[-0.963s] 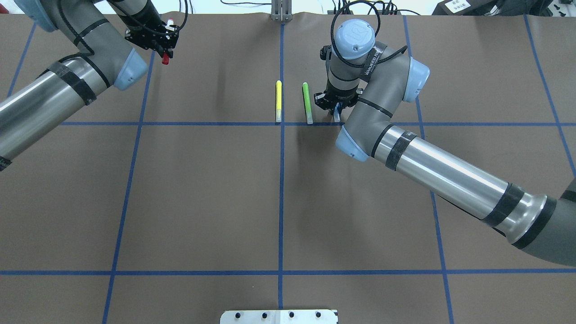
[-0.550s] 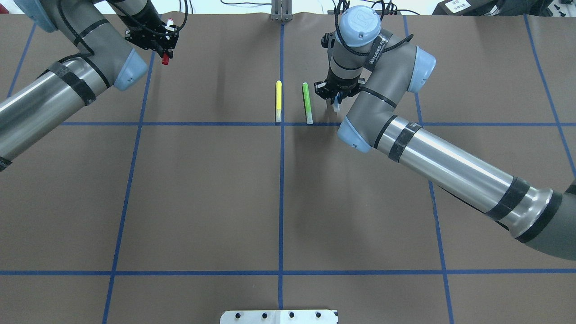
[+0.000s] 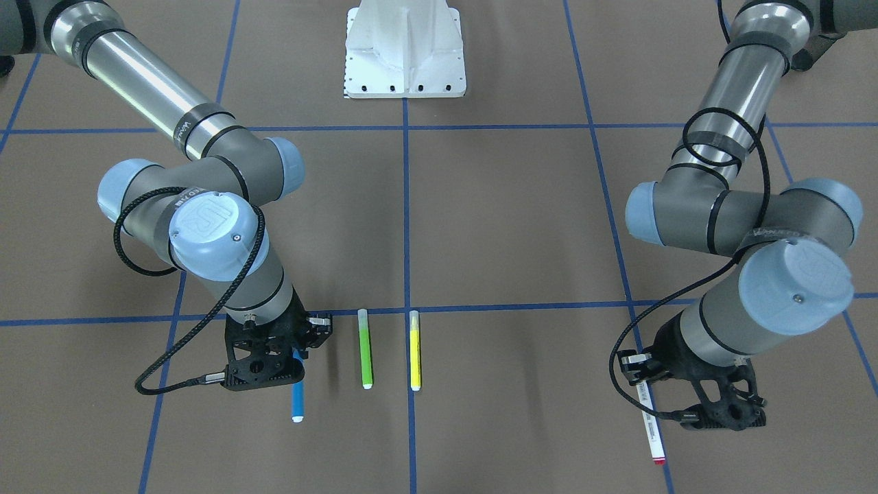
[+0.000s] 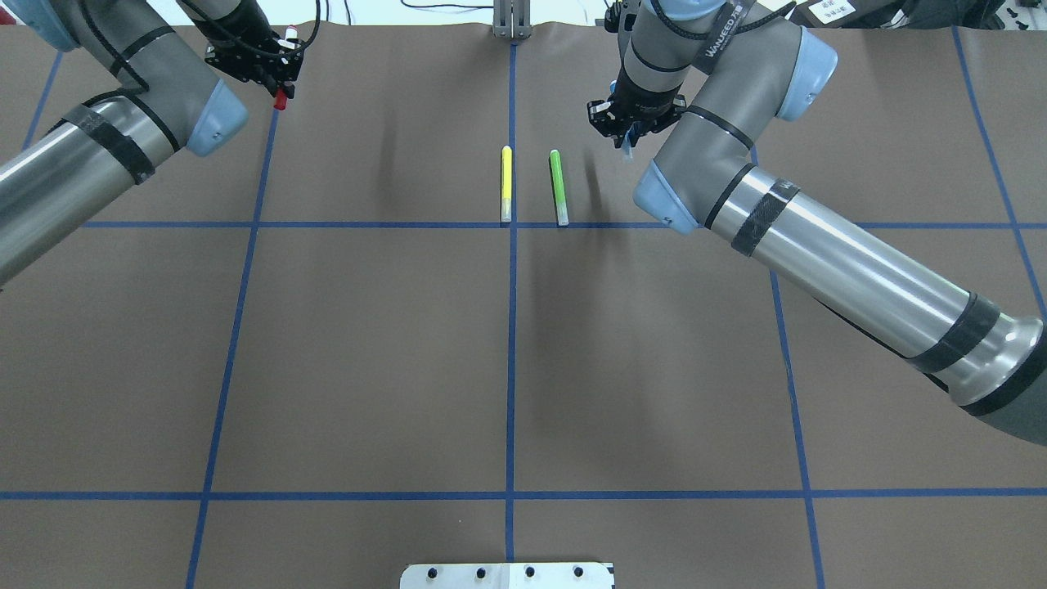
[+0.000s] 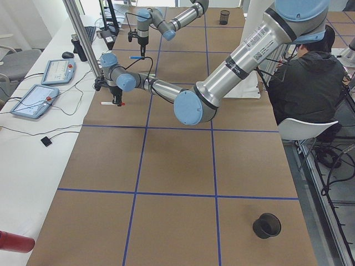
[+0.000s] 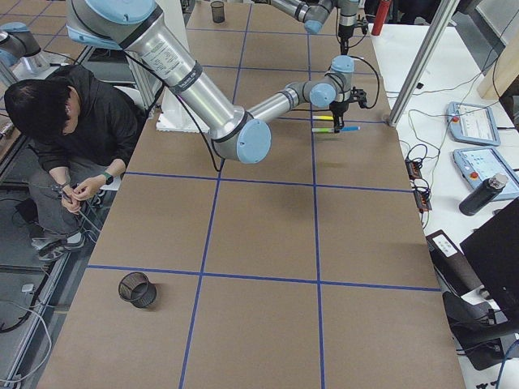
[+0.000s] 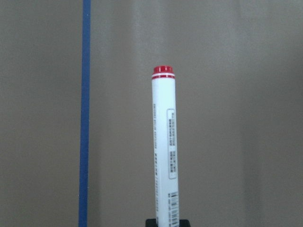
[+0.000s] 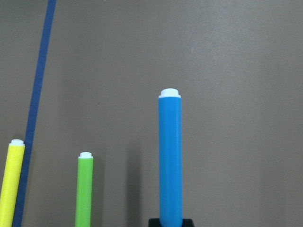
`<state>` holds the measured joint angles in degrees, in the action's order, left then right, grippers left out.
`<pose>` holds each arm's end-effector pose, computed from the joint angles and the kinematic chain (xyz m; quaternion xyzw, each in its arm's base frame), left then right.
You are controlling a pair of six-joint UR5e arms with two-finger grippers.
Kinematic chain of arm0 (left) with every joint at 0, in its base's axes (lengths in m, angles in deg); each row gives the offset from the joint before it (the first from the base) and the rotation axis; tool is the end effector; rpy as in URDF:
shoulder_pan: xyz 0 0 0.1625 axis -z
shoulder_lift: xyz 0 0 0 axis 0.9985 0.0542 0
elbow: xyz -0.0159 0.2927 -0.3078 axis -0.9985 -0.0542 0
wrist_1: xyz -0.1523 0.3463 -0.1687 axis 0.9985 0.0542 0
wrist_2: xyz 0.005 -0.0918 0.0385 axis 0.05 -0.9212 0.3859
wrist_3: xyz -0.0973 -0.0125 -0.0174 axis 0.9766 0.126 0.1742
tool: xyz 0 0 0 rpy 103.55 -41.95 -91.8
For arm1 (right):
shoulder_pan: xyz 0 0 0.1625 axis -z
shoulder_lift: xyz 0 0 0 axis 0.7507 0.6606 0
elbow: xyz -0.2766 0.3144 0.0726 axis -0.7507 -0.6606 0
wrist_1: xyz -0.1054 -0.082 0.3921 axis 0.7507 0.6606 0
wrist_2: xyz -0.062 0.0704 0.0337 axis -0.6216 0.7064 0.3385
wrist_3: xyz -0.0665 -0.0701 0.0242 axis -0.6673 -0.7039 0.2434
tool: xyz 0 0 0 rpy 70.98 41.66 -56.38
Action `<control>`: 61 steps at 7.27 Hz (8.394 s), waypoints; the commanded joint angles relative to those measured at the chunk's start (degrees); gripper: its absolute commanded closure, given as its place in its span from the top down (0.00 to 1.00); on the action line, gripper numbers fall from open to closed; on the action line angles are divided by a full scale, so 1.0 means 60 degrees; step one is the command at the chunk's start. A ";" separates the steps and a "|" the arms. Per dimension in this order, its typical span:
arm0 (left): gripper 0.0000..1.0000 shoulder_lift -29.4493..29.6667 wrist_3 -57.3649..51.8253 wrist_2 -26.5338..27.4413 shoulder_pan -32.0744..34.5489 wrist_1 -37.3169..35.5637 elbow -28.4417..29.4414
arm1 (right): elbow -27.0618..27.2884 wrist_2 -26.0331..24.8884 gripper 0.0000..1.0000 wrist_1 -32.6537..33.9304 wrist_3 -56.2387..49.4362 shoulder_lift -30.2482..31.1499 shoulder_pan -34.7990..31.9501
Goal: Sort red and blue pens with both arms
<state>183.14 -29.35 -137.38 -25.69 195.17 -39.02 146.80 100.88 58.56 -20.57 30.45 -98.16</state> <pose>0.3266 -0.7479 0.3505 0.0609 0.4069 -0.0035 0.9114 -0.4548 -0.6711 0.2653 0.0842 -0.3721 -0.0238 0.9241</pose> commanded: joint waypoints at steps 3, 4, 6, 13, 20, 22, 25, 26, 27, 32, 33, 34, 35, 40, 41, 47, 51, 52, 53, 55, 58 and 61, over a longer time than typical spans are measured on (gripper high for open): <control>0.00 -0.0511 -0.2980 0.0047 0.1236 -0.1927 -0.0539 | 0.1805 -0.0005 0.00 0.1685 -0.2633 0.1894 -0.0901; 0.00 -0.0931 -0.3541 0.0047 0.1573 -0.2154 -0.0919 | 0.2258 -0.0281 0.00 0.2153 -0.3073 0.2377 -0.0932; 0.00 -0.1810 -0.4231 0.0047 0.2058 -0.2171 -0.1549 | 0.3166 -0.1071 0.00 0.3670 -0.4620 0.3155 -0.1165; 0.00 -0.3993 -0.8759 0.1525 0.4723 -0.4394 -0.2578 | 0.4751 -0.1851 0.00 0.5846 -0.9016 0.6536 -0.3447; 0.00 -0.7731 -0.9304 0.1395 0.5195 -0.5772 -0.6234 | 0.5719 -0.0386 0.00 1.0143 -1.2754 0.9472 -0.6380; 0.00 -0.7908 -0.9318 0.1380 0.5195 -0.6663 -0.7377 | 0.5734 0.0020 0.00 1.2328 -1.2789 0.9457 -0.6382; 0.00 -0.7923 -0.9318 0.1380 0.5195 -0.7649 -0.8611 | 0.5982 0.0360 0.00 1.4616 -1.3503 0.9718 -0.6527; 0.00 -0.7908 -0.9318 0.1380 0.5195 -0.7838 -0.8845 | 0.5968 0.0622 0.00 1.4594 -1.3550 1.0344 -0.6572; 0.00 -0.7923 -0.9318 0.1395 0.5195 -0.8029 -0.9152 | 0.5954 0.1088 0.00 1.4565 -1.3565 1.0800 -0.6572; 0.00 -0.7908 -0.9333 0.1380 0.5195 -0.8163 -0.9331 | 0.4183 0.1635 0.00 1.3495 -1.3536 1.1141 -0.6558; 0.00 -0.7908 -0.9333 0.1380 0.5195 -0.8163 -0.9317 | 0.4181 0.1650 0.00 1.3495 -1.3551 1.1199 -0.6558; 0.00 -0.7908 -0.9333 0.1380 0.5195 -0.8163 -0.9360 | 0.4152 0.1664 0.00 1.3481 -1.3522 1.1287 -0.6558; 0.00 -0.7908 -0.9333 0.1366 0.5180 -0.8177 -0.9389 | 0.3891 0.1693 0.00 1.3481 -1.3536 1.1273 -0.6558; 0.00 -0.7908 -0.9333 0.1365 0.5180 -0.8134 -0.9390 | 0.2648 0.2423 0.33 1.3437 -1.3507 1.1142 -0.6543; 0.00 -0.7908 -0.9347 0.1380 0.5180 -0.8119 -0.9390 | 0.2571 0.2441 0.36 1.3118 -1.3449 1.1127 -0.6543; 0.00 -0.7908 -0.9318 0.1365 0.5165 -0.8148 -0.9375 | 0.2292 0.2368 1.00 1.0416 -1.2135 1.0235 -0.6557; 0.00 -0.8257 -0.9304 0.1102 0.5165 -0.8280 -0.9024 | 0.2481 0.2338 1.00 0.5596 -0.9177 1.0189 -0.7126; 0.00 -0.8448 -0.9289 0.1073 0.5194 -0.8280 -0.8762 | 0.2555 0.2338 1.00 0.4904 -0.8446 0.9885 -0.7346; 0.00 -0.8508 -0.9303 0.0971 0.5427 -0.8309 -0.8368 | 0.2715 0.2338 1.00 0.4853 -0.7917 0.9417 -0.7421; 0.00 -0.9442 -0.9318 0.0709 0.6012 -0.9226 -0.8349 | 0.3285 0.2382 1.00 0.4838 -0.7853 0.8974 -0.7524; 0.00 -1.0310 -0.9333 0.0706 0.7155 -1.1170 -0.8380 | 0.4061 0.2790 1.00 0.4517 -0.7853 0.8885 -0.7524; 0.00 -1.1173 -0.9347 0.0692 0.8136 -1.2743 -0.7913 | 0.4357 0.2821 1.00 0.4006 -0.7853 0.8914 -0.7524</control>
<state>118.09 -85.36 -133.20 20.68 122.18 -88.25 172.50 117.49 84.45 -67.69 83.77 -143.31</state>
